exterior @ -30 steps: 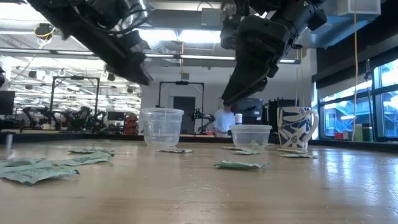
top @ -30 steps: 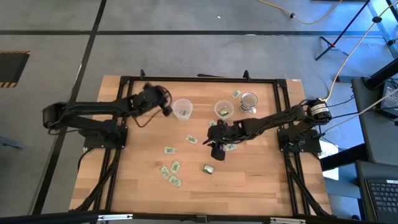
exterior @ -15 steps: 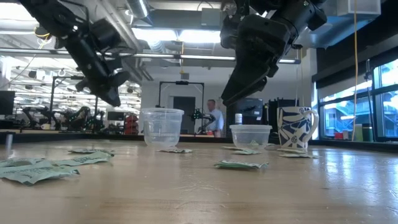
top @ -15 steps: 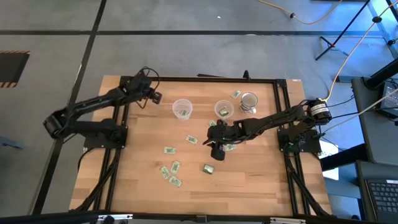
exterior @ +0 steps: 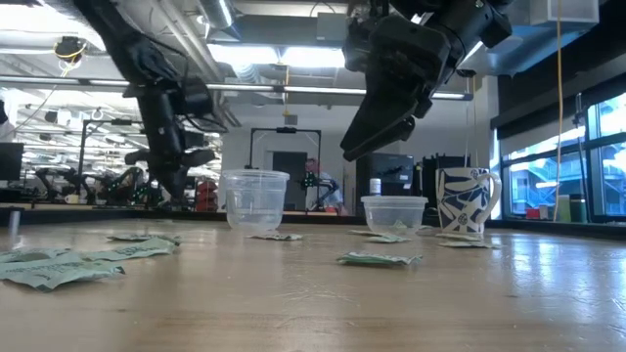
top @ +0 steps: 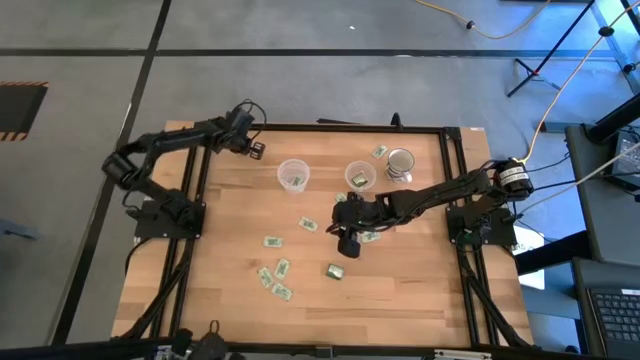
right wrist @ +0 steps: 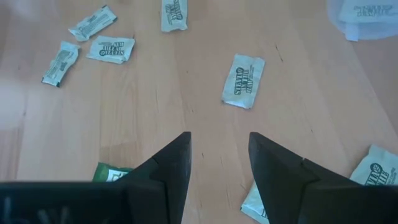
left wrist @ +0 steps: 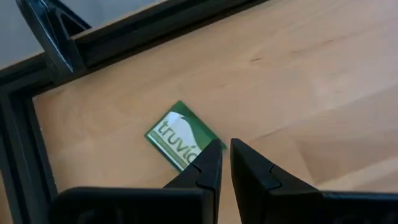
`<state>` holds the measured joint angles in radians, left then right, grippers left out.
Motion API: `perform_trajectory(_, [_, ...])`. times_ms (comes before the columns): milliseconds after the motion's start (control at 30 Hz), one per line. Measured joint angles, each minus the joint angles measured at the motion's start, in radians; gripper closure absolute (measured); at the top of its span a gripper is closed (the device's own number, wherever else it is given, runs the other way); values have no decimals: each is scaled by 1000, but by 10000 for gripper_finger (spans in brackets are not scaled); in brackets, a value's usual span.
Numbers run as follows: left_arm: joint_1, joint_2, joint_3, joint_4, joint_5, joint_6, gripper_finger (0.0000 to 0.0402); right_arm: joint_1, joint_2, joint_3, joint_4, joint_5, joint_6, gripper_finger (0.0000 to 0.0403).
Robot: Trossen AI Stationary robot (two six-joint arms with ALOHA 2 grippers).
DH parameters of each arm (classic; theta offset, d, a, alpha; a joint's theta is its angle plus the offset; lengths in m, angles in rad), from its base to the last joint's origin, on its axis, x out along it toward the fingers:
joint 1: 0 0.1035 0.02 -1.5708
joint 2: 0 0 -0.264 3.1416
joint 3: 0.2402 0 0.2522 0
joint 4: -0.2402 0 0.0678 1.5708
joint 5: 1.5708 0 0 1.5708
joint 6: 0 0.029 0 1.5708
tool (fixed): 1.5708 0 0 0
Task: Pick and place Stevia / Truvia into bins
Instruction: Put the green truvia packet into the small transparent container
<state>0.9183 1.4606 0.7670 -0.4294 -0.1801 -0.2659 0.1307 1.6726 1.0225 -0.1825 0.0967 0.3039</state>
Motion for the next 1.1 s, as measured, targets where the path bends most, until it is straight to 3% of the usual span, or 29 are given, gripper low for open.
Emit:
perform_trajectory(233, [60,127,114,-119,-7,1,363,0,0,0,-1,0,0,240])
perform_trajectory(500, [121,226,145,-132,47,-4,351,0,0,0,-2,0,1,240])
perform_trajectory(1100, [109,275,180,-208,50,-2,352,0,0,0,-2,0,-25,240])
